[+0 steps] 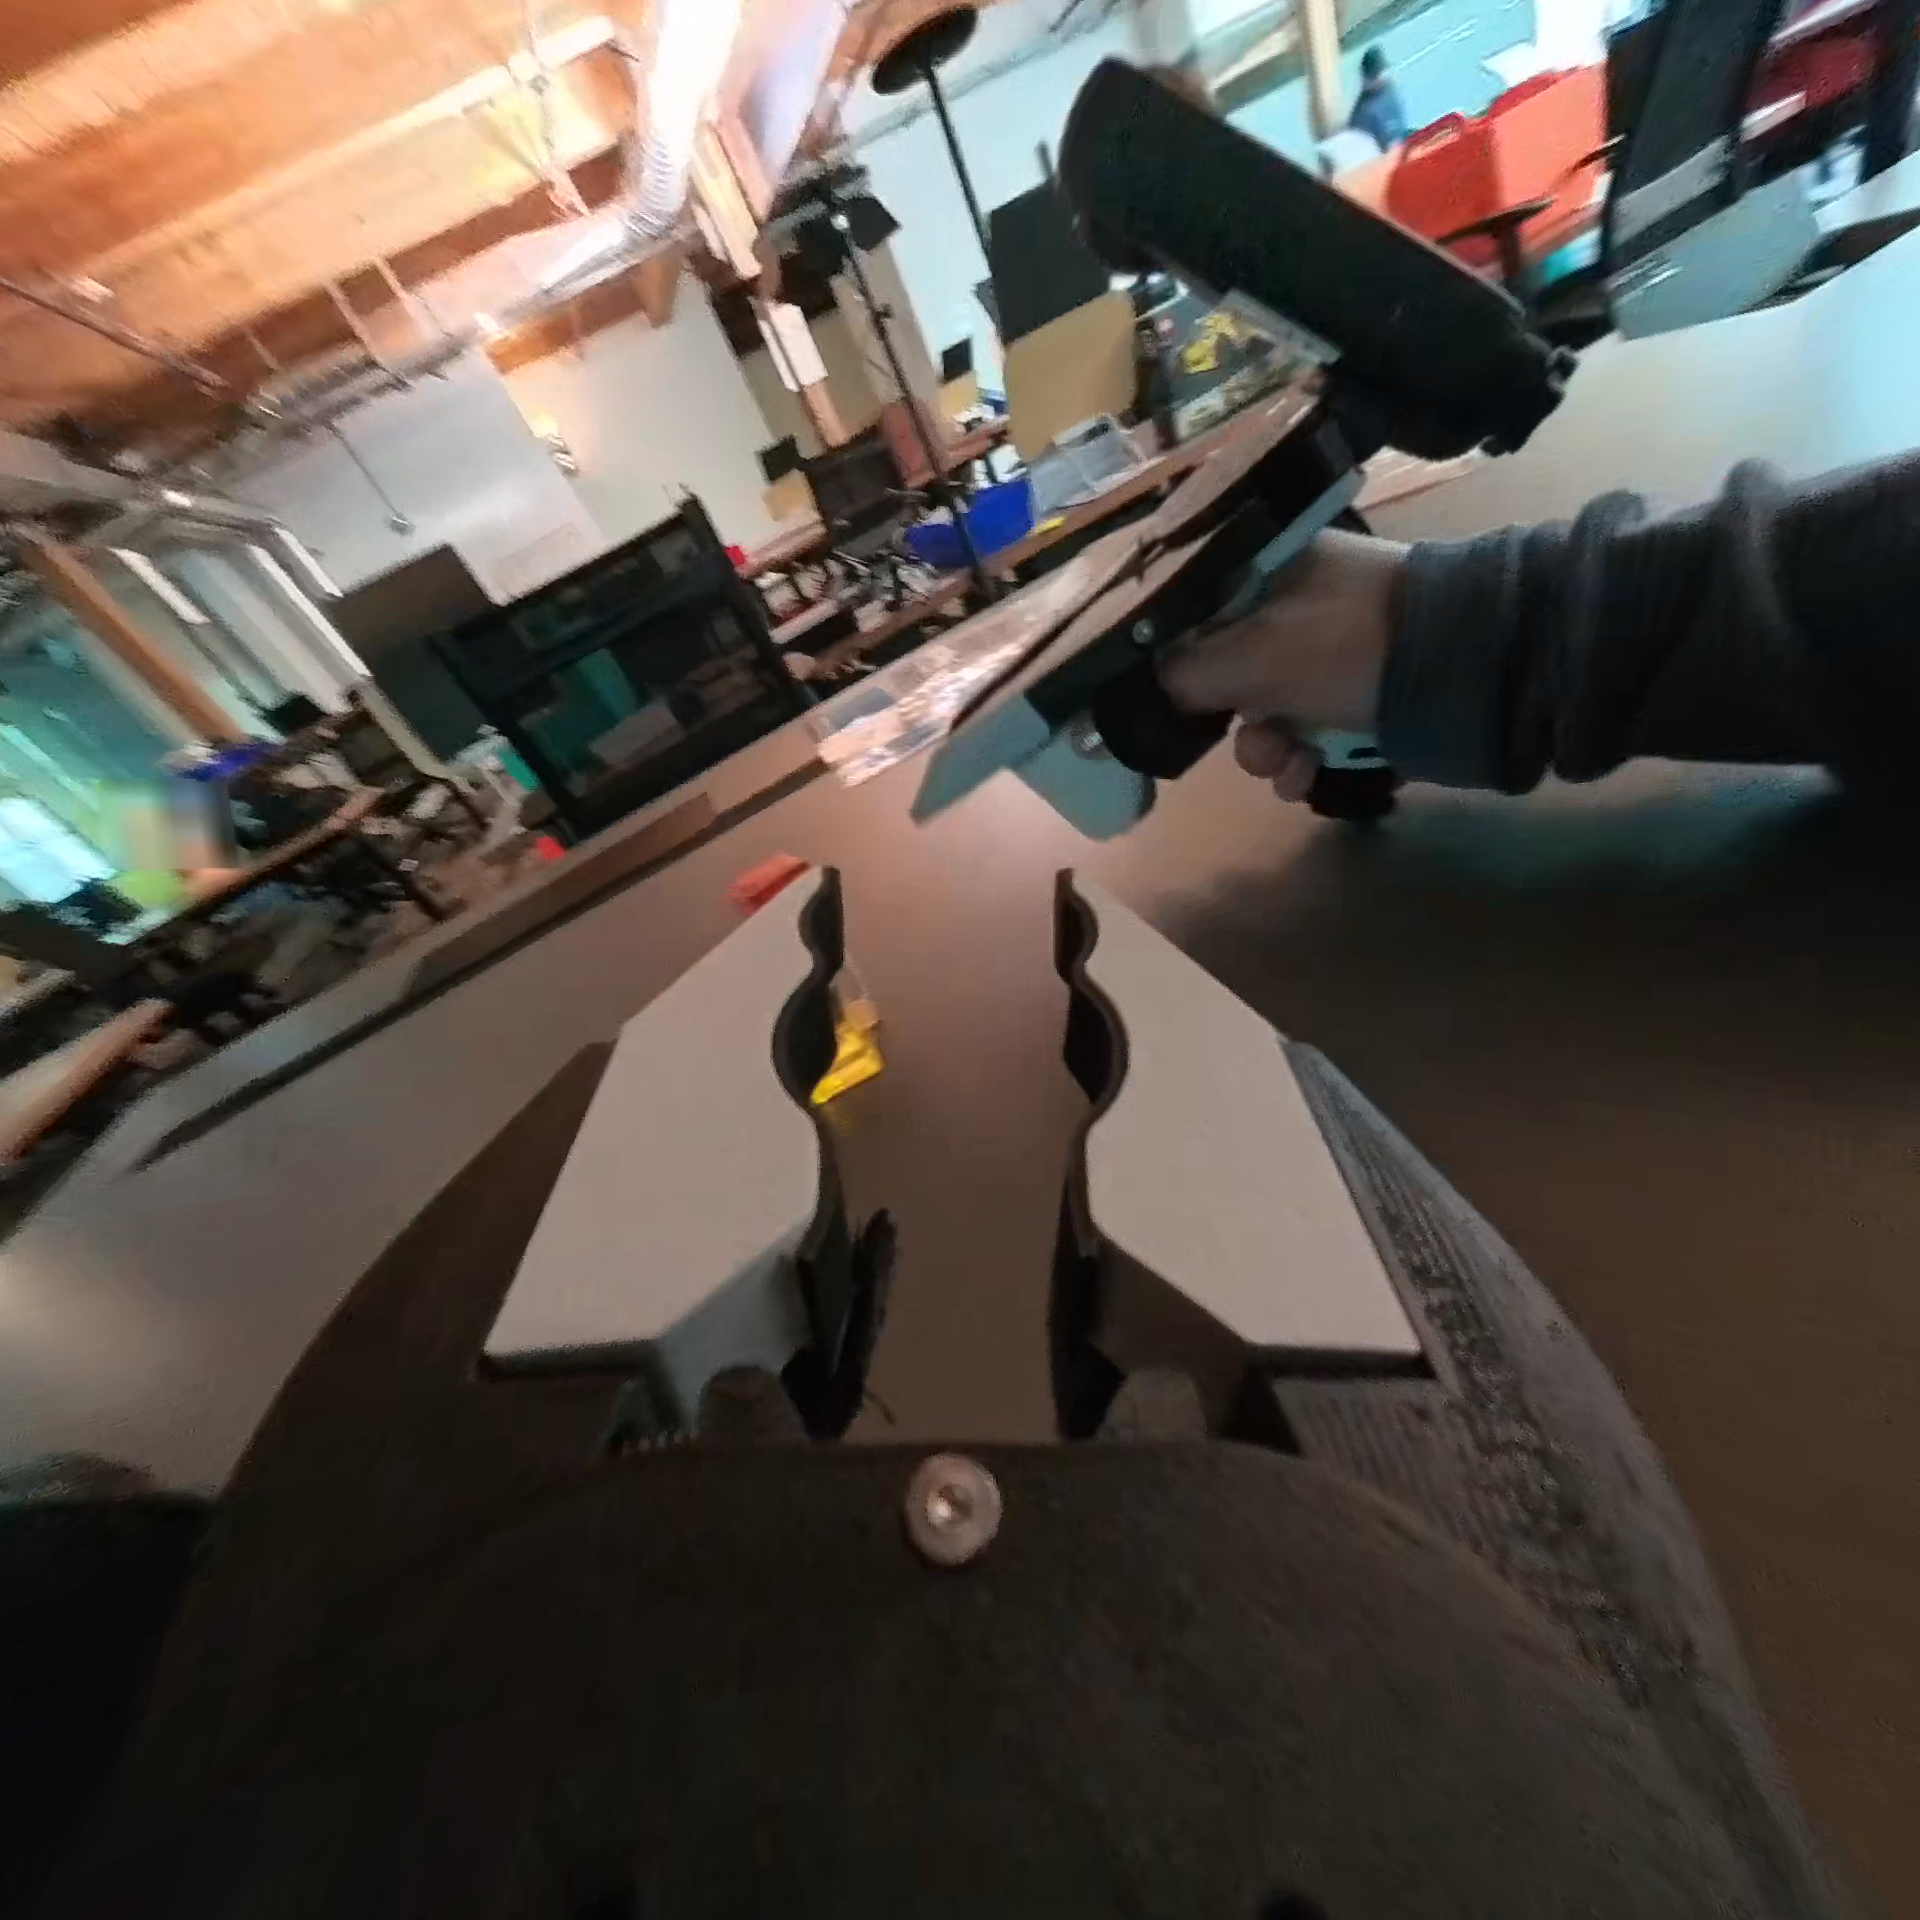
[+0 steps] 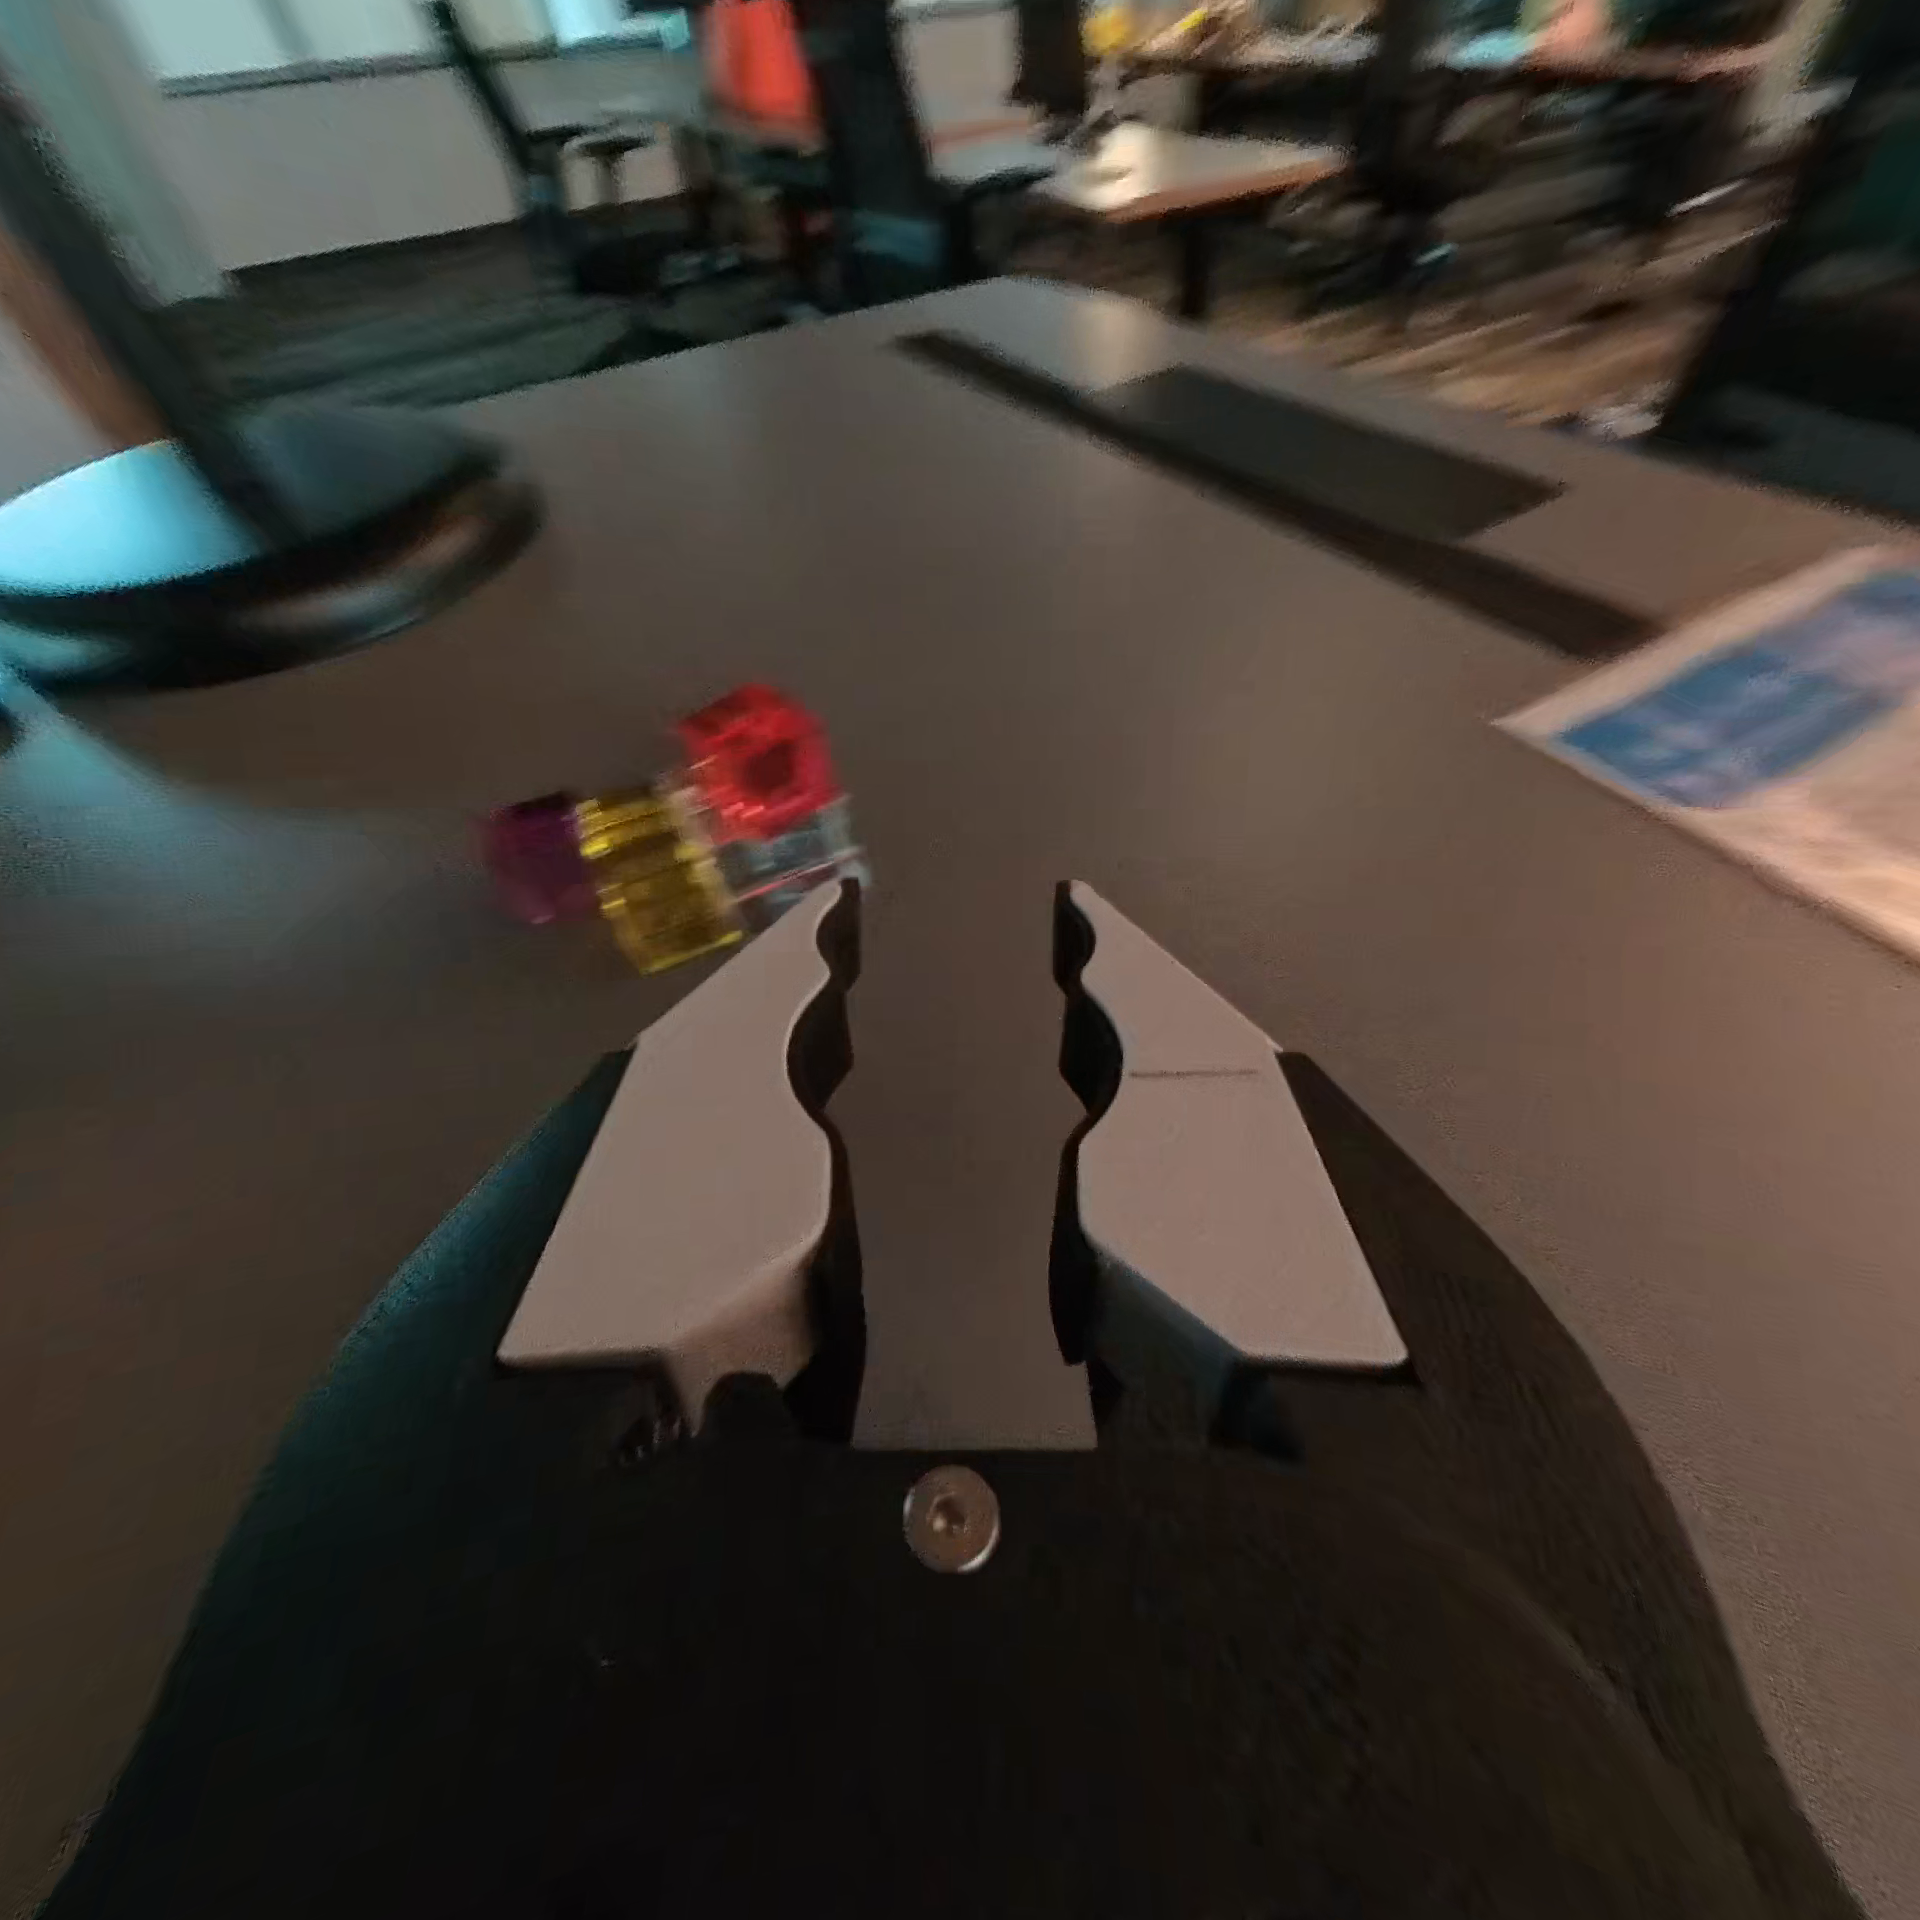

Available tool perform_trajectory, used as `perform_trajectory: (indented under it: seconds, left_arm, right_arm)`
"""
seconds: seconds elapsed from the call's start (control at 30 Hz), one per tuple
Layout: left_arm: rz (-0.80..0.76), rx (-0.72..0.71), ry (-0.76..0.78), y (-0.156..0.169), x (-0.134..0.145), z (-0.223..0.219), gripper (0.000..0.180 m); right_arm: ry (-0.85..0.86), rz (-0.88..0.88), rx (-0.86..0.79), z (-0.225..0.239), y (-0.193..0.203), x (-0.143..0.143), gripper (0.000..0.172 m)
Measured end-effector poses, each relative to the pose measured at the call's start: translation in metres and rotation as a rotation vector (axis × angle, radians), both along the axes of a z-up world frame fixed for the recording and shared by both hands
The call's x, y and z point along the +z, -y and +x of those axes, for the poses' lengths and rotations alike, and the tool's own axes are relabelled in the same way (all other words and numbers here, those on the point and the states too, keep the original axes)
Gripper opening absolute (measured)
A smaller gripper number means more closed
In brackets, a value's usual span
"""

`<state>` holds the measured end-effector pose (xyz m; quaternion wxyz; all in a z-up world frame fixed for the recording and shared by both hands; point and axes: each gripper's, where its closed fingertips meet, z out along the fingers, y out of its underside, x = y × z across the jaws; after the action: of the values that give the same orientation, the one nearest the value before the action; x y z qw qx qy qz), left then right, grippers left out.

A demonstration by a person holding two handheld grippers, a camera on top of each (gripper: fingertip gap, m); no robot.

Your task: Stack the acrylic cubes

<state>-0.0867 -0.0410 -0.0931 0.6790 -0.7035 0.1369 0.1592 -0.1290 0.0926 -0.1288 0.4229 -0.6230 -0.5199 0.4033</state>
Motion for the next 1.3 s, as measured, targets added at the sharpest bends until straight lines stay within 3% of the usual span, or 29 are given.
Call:
perform_trajectory:
  seconds: [0.13, 0.3, 0.5, 0.73, 0.93, 1.1, 1.3]
  left_arm:
    - [0.049, 0.028, -0.094, 0.008, 0.006, 0.004, 0.032]
    - [0.043, 0.054, -0.066, 0.007, 0.005, -0.002, 0.031]
    - [0.038, 0.024, 0.068, 0.008, 0.006, -0.01, 0.035]
    - [0.05, -0.022, 0.158, 0.01, 0.009, -0.013, 0.036]
    - [0.06, -0.031, 0.193, 0.01, 0.011, -0.015, 0.036]
    - [0.051, -0.058, 0.227, 0.009, 0.01, -0.016, 0.036]
    - [0.071, -0.07, 0.254, 0.011, 0.014, -0.017, 0.035]
  right_arm:
    - [0.061, -0.033, 0.124, -0.014, 0.036, -0.01, 0.038]
    - [-0.033, -0.084, 0.188, -0.029, 0.05, 0.002, 0.047]
    - [-0.052, -0.086, 0.228, -0.05, 0.04, 0.004, 0.051]
    - [-0.013, -0.073, 0.306, -0.061, 0.037, -0.001, 0.026]
    - [0.013, 0.019, 0.26, -0.054, 0.012, -0.003, 0.023]
    - [0.146, 0.059, 0.234, -0.037, -0.017, -0.021, 0.023]
    - [0.259, 0.048, 0.266, -0.032, -0.015, -0.04, 0.024]
